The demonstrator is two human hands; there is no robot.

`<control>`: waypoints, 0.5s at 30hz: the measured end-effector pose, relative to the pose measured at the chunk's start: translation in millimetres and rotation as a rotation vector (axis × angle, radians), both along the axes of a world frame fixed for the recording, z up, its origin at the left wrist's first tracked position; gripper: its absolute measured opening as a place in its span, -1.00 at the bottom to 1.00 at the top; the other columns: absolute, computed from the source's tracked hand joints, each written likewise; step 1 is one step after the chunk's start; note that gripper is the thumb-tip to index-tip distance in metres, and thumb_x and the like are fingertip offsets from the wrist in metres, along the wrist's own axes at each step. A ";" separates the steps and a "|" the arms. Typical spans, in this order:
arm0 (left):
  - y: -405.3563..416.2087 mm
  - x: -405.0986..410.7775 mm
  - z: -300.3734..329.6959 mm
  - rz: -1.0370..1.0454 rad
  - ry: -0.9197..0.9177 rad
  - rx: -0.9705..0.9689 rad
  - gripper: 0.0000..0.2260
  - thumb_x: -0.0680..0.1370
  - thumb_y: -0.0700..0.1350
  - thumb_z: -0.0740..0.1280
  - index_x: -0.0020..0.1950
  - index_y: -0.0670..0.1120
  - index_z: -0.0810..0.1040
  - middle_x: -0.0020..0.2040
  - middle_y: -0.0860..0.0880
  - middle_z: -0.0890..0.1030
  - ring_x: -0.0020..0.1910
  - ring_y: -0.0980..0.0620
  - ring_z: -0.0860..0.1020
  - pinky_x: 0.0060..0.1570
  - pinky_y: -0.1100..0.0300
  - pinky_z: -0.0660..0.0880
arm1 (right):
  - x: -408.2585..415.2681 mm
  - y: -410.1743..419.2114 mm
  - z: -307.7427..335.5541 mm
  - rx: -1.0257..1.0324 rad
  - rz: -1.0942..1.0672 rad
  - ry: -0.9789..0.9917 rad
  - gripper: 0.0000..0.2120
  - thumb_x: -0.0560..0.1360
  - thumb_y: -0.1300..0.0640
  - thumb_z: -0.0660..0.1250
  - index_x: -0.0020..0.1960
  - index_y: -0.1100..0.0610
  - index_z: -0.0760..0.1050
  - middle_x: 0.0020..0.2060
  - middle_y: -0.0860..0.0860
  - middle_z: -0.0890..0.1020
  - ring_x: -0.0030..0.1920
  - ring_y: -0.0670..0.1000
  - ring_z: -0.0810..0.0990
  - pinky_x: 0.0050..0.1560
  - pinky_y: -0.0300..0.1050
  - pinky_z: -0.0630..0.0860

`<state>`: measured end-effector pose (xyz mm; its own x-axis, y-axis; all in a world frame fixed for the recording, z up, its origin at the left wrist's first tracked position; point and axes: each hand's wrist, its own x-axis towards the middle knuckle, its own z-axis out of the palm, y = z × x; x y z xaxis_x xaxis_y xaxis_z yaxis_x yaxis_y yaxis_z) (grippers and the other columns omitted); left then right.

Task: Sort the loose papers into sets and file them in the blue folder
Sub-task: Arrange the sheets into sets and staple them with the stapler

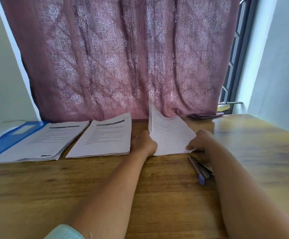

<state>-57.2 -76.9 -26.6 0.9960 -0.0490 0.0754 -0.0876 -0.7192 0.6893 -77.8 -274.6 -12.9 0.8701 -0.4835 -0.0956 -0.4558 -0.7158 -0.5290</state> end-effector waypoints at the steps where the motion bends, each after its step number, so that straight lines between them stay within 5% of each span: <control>1: -0.7 -1.9 0.1 -0.021 -0.030 -0.026 -0.74 0.59 -0.14 0.22 0.27 -0.12 0.37 0.10 -0.02 0.45 0.05 -0.05 0.43 0.02 0.11 0.41 | -2.0 1.7 1.2 0.018 -0.001 -0.016 -0.29 0.33 0.10 0.57 0.37 0.25 0.35 0.24 0.18 0.49 0.23 0.16 0.49 0.11 -0.03 0.49; 4: 1.0 -9.1 0.8 -0.083 -0.125 -0.121 -0.74 0.63 -0.15 0.16 0.32 -0.08 0.31 0.10 0.00 0.42 -0.02 0.01 0.40 -0.02 0.15 0.35 | -7.0 6.6 4.6 0.158 -0.023 -0.112 -0.24 0.31 0.25 0.56 0.39 0.19 0.25 0.26 0.19 0.45 0.25 0.20 0.46 0.05 -0.01 0.46; 9: 19.7 -25.8 12.1 -0.062 -0.280 -0.413 -0.68 0.65 -0.16 0.17 0.41 -0.04 0.28 0.28 -0.07 0.51 0.16 -0.04 0.50 0.15 0.07 0.46 | -28.4 24.7 13.2 0.275 0.092 -0.408 -0.23 0.34 0.32 0.52 0.41 0.09 0.19 0.18 0.14 0.47 0.11 0.13 0.47 0.01 -0.01 0.46; 15: 74.4 -69.3 29.1 0.065 -0.325 -0.632 -0.74 0.66 -0.16 0.17 0.35 -0.01 0.31 0.19 0.02 0.51 0.08 -0.02 0.52 -0.07 0.19 0.58 | -59.2 75.9 19.1 0.225 0.271 -0.693 -0.56 0.51 0.24 0.36 0.35 0.01 0.42 0.29 0.02 0.44 0.16 -0.03 0.43 0.09 -0.25 0.33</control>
